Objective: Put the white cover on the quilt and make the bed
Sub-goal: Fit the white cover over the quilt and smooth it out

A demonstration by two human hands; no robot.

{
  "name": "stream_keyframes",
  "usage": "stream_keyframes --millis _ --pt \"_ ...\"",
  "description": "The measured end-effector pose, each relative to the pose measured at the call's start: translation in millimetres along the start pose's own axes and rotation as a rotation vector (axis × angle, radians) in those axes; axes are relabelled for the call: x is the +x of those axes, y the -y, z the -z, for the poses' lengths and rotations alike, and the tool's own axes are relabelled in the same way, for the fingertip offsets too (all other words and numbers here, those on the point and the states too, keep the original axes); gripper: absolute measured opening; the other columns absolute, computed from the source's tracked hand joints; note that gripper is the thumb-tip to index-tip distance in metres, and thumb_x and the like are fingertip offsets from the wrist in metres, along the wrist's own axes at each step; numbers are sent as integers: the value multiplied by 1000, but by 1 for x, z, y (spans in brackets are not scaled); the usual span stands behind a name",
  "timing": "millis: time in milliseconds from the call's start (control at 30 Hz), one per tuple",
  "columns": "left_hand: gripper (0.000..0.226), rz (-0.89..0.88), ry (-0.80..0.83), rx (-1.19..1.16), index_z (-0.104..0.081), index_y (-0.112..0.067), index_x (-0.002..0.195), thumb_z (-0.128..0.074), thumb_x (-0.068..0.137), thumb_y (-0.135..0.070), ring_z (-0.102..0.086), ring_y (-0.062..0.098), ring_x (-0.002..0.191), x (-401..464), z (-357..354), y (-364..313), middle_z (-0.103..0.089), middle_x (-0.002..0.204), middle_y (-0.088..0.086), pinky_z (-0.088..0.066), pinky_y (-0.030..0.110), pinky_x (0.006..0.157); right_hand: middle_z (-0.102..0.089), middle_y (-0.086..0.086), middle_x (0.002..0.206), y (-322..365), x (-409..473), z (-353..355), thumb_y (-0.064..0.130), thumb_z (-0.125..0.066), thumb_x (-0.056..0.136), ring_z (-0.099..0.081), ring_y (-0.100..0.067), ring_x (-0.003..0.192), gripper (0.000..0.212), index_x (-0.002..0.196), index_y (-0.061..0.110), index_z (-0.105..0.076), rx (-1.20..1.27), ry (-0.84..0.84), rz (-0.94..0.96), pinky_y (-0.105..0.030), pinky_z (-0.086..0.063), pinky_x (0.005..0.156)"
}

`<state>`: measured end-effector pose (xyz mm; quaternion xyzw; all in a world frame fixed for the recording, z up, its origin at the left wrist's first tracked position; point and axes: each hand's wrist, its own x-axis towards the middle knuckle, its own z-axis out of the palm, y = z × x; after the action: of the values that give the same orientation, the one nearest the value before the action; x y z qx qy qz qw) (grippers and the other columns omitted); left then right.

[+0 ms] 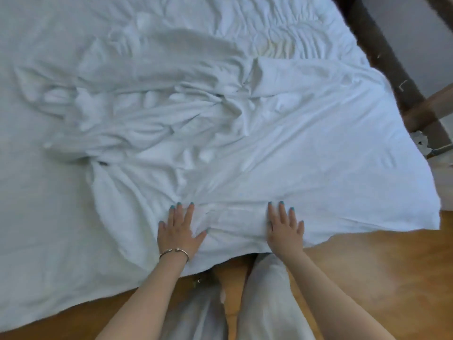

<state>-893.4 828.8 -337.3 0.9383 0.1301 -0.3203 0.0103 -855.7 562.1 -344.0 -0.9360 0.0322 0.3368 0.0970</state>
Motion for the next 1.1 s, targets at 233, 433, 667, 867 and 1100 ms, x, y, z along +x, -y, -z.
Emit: stream_keyframes --millis 233,433,667,867,1100 --pt "107 -134 -2 41 -2 -34 154 -42 70 -86 3 17 149 -33 4 137 4 163 0 -6 38 118 -15 9 160 120 -46 -36 51 -59 86 -8 -42 146 79 152 41 -16 -252 85 425 -51 -3 118" --pt "132 -398 -147 393 30 -31 146 -66 64 -72 14 25 147 -11 -2 197 25 158 5 -4 45 117 -53 0 125 180 -31 -43 37 -86 48 -58 -26 103 98 135 29 -41 -467 -173 791 -42 -45 89" --pt "47 -656 -786 27 -50 -17 108 -67 64 -11 -44 31 119 -10 -37 189 -44 124 8 -41 48 99 -43 -8 125 198 -33 -53 27 -77 55 -47 -30 104 91 138 28 -40 -736 -339 1163 -44 -43 96" --pt "25 -649 -779 -316 -66 -10 86 -46 75 -19 -58 24 56 -18 -11 178 -59 66 2 -49 30 56 -54 -8 127 256 -71 -68 49 -70 71 -62 -27 98 81 139 15 -41 -109 -264 767 -34 -50 75" --pt "38 -904 -860 -320 -57 -15 79 -53 84 -53 -48 15 50 -12 23 211 -53 62 -3 -34 23 45 -71 4 84 261 -104 -39 38 -54 76 -63 -25 78 36 109 31 -67 57 -161 494 -30 -45 65"
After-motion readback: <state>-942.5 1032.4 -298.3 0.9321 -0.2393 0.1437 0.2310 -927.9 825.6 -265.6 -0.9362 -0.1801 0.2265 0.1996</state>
